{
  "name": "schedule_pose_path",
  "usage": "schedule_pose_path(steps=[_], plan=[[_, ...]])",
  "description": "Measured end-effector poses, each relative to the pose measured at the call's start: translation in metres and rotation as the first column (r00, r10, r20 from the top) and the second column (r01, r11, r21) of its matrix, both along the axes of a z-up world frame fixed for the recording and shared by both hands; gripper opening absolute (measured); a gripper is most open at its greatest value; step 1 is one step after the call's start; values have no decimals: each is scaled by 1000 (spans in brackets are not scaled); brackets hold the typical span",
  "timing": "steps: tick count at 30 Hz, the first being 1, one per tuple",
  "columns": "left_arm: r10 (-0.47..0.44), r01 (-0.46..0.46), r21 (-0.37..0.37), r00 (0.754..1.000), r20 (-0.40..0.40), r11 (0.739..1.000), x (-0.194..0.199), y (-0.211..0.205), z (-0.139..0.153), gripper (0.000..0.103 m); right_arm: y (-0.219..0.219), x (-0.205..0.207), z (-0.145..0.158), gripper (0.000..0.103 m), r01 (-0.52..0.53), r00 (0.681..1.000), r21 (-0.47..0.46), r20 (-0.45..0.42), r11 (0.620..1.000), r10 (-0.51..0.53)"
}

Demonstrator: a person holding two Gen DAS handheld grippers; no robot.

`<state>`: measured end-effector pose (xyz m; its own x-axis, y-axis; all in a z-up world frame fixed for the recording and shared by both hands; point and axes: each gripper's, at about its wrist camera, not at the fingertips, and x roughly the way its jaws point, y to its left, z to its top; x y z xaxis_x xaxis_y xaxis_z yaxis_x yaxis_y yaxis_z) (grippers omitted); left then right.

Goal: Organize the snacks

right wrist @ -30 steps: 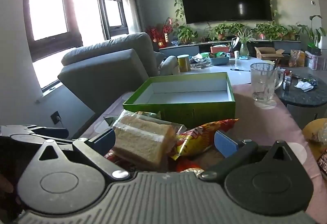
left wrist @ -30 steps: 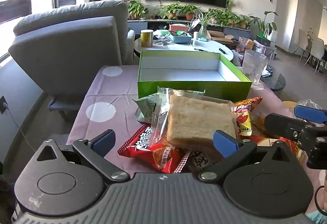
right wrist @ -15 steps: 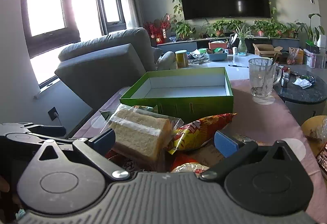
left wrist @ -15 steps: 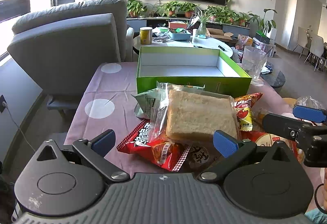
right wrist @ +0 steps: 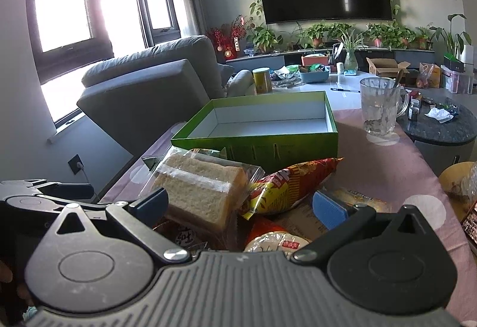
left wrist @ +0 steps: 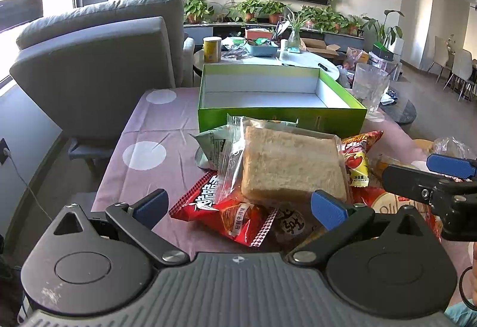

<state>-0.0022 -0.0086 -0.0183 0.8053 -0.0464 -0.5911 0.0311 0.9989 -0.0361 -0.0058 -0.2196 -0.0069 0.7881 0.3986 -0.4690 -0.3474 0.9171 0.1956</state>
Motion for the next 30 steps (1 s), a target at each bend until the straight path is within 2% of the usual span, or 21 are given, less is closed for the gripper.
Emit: schedule_pose_path(steps=[30], plan=[[3, -3, 4, 1000, -8, 1000, -1, 0, -1, 103, 1, 4, -5, 76, 7, 1000, -2, -30, 1000, -7]])
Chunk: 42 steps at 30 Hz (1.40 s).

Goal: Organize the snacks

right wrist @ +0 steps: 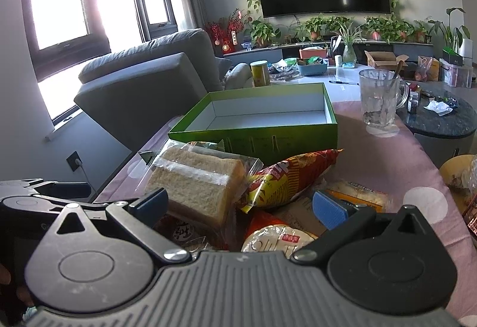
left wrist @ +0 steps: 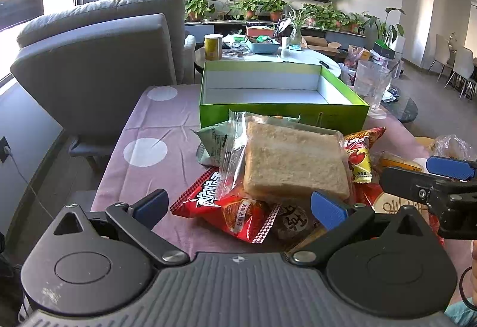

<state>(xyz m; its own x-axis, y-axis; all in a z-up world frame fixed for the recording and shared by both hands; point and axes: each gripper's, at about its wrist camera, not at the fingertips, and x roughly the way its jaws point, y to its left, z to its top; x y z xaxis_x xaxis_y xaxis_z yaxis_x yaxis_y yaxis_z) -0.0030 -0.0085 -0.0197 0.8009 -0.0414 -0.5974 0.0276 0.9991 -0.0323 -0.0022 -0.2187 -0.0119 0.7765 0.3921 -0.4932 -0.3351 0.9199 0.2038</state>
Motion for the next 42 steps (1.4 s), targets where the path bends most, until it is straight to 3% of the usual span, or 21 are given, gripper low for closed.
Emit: schedule_pose_path(steps=[31, 42], plan=[[-3, 4, 7, 1000, -6, 1000, 10, 6, -3, 103, 5, 8, -3, 76, -5, 1000, -10, -23, 1000, 5], [-19, 19, -10, 1000, 15, 1000, 29, 13, 2, 102, 13, 29, 8, 76, -83, 993, 107, -71, 991, 91]])
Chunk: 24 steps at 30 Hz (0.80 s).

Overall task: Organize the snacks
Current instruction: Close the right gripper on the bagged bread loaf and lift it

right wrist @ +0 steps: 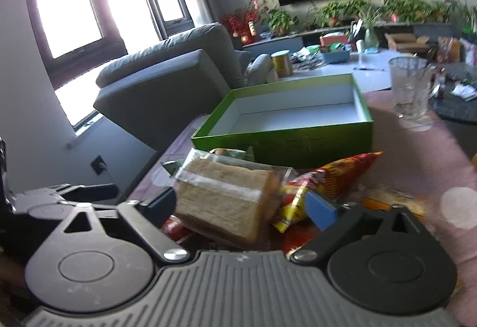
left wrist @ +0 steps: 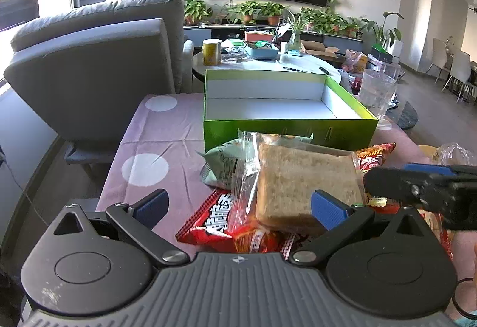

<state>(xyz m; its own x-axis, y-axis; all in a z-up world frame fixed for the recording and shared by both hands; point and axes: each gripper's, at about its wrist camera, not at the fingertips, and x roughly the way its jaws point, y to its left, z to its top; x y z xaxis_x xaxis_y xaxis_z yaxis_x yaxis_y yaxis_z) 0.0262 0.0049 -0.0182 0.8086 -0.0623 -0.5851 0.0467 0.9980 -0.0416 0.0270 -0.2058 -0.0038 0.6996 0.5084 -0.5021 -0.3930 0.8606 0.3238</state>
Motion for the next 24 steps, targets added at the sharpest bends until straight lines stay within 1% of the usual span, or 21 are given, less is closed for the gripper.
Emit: schedule_pose_path(steps=[2, 5, 8, 13, 15, 16, 17, 18, 19, 20, 21, 23, 24], plan=[[-17, 17, -5, 1000, -3, 1000, 5, 0, -1, 99, 3, 7, 1, 76, -21, 1000, 17, -10, 1000, 21], [-25, 25, -2, 999, -25, 1000, 14, -2, -5, 95, 9, 16, 0, 76, -24, 999, 13, -26, 1000, 24], [-37, 37, -1, 998, -49, 999, 23, -1, -10, 92, 9, 26, -7, 76, -10, 996, 31, -93, 999, 13], [-87, 85, -21, 994, -68, 996, 32, -2, -16, 89, 6, 42, -18, 76, 17, 975, 70, -222, 997, -2], [-105, 103, -28, 992, -71, 994, 34, -3, -16, 85, 6, 49, -21, 76, 33, 968, 80, -250, 996, -12], [-115, 113, -33, 991, -74, 993, 36, -3, -16, 80, 6, 51, -20, 75, 36, 967, 79, -255, 996, -15], [-126, 123, -39, 989, -79, 992, 37, -3, -18, 75, 7, 52, -20, 72, 38, 966, 75, -258, 996, -17], [-135, 132, -47, 987, -85, 990, 38, -4, -18, 71, 8, 53, -19, 66, 38, 966, 69, -259, 997, -18], [-147, 142, -58, 985, -91, 988, 39, -4, -19, 66, 9, 54, -19, 62, 38, 965, 60, -261, 997, -21], [-149, 144, -60, 984, -94, 988, 38, -5, -19, 65, 10, 56, -20, 54, 36, 963, 53, -268, 998, -21], [-148, 144, -49, 985, -92, 988, 37, -7, -19, 64, 9, 57, -22, 49, 32, 961, 52, -277, 998, -16], [-159, 157, -38, 983, -86, 987, 33, -9, -17, 63, 8, 57, -24, 48, 29, 955, 56, -297, 998, -11], [-161, 158, -43, 983, -82, 986, 32, -9, -15, 63, 8, 55, -23, 48, 27, 956, 52, -292, 998, -10]])
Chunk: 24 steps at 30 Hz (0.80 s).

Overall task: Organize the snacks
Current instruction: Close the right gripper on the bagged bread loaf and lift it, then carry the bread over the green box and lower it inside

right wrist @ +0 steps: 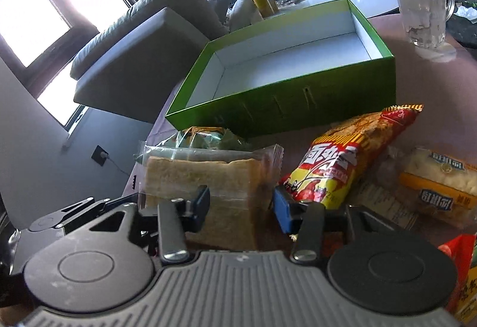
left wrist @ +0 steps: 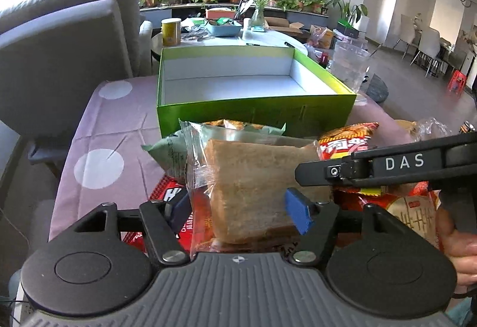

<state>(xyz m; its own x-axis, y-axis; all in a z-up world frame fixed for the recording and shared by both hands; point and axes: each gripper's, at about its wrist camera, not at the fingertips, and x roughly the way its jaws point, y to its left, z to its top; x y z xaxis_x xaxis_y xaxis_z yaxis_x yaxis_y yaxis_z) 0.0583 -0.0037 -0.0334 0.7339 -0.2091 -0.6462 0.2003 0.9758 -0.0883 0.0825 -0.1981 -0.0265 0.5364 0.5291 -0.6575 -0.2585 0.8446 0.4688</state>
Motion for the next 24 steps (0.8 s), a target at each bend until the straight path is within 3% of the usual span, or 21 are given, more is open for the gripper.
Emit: schedule_pose_path(steps=[3, 13, 19, 24], plan=[[-2, 2, -27, 1000, 11, 1000, -5, 1, 8, 60, -2, -5, 6, 45, -22, 1000, 17, 17, 1000, 22], [19, -17, -15, 996, 87, 1000, -3, 1, 37, 60, 3, -9, 31, 45, -38, 992, 4, 121, 999, 38], [0, -1, 5, 986, 164, 1000, 22, -5, 65, 64, 7, 8, 56, 45, -33, 973, -18, 227, 999, 36], [7, -2, -30, 987, 162, 1000, 57, -2, 76, 64, 8, 38, 65, 45, -20, 964, -12, 266, 1000, 23]])
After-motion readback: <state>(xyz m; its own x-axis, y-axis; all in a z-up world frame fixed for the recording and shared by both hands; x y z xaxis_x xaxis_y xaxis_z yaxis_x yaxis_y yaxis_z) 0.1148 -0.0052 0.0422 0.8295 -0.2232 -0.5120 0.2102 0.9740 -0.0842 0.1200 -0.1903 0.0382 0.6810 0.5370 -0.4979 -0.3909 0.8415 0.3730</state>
